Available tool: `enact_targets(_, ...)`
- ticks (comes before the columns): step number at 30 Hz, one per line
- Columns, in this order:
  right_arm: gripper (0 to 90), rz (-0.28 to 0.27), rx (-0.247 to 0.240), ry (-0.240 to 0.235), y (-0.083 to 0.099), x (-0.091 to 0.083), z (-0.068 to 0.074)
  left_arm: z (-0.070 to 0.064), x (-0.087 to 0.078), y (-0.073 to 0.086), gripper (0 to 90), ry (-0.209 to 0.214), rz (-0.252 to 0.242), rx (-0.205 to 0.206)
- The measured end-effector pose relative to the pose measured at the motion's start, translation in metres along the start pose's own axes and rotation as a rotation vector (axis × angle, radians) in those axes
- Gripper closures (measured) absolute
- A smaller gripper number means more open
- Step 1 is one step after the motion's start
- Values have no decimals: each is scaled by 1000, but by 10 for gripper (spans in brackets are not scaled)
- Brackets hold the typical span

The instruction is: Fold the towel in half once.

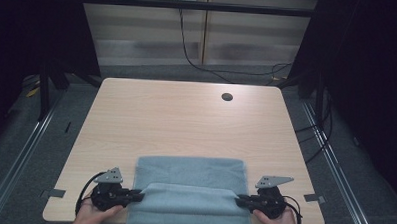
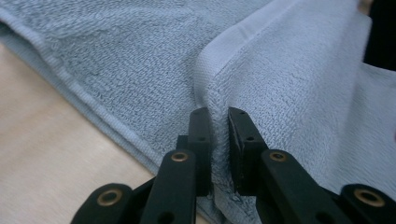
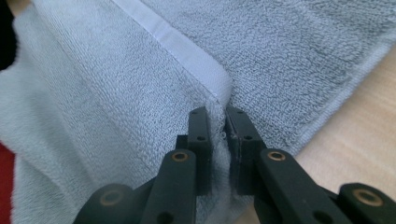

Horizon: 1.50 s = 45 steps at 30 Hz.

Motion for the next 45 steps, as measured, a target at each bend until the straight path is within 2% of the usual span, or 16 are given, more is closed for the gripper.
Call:
enact_targets(3, 816, 6, 5, 9, -8, 7, -3, 13, 4, -4, 806, -39, -1, 3)
enact_targets(7, 819, -12, 21, 34, -30, 20, -13, 33, 9, -12, 806, -110, 13, 48)
enact_targets(10, 819, -21, 19, 52, -50, 31, -22, 62, 15, -19, 806, -148, 0, 16)
enact_targets(12, 819, -13, -5, 105, -73, 42, -29, 78, 20, -25, 806, -141, -2, -21)
enact_targets(14, 819, -9, 2, 100, -90, 51, -37, 98, 24, -32, 807, -164, 18, -28)
enact_targets(15, 819, -9, 2, 100, -90, 51, -37, 107, 27, -35, 807, -174, 7, -39)
enact_targets(16, 819, -27, 12, 111, -106, 60, -46, 116, 30, -37, 808, -187, -5, -51)
enact_targets(18, 819, -34, 24, 112, -113, 63, -51, 132, 36, -42, 808, -215, -18, -67)
enact_targets(21, 819, -58, 45, 120, -134, 73, -65, 148, 44, -50, 808, -244, -14, -80)
enact_targets(22, 819, -61, 46, 131, -139, 76, -68, 153, 47, -54, 807, -251, -9, -69)
enact_targets(25, 819, -83, 46, 147, -152, 82, -76, 168, 52, -62, 807, -253, 10, -82)
enact_targets(30, 820, -104, 75, 144, -167, 87, -89, 184, 61, -69, 806, -286, 4, -91)
enact_targets(33, 820, -138, 149, 109, -173, 91, -97, 190, 63, -70, 805, -307, -4, -88)
enact_targets(34, 820, -140, 170, 116, -176, 93, -98, 193, 63, -71, 805, -312, -2, -96)
enact_targets(38, 819, -138, 145, 180, -190, 102, -96, 198, 62, -71, 805, -340, 3, -105)
enact_targets(45, 819, -174, 166, 164, -197, 107, -101, 202, 59, -69, 808, -327, -42, -171)
Point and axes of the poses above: each handheld gripper's, and its own axes: x roughly forward along the jaws, y roughly out of its underside, z roughly to its left, the point moved 4 cm from there along x, roughly forward along the jaws, and after that the axes turned 15 degrees about x, right-handed, at the moved point
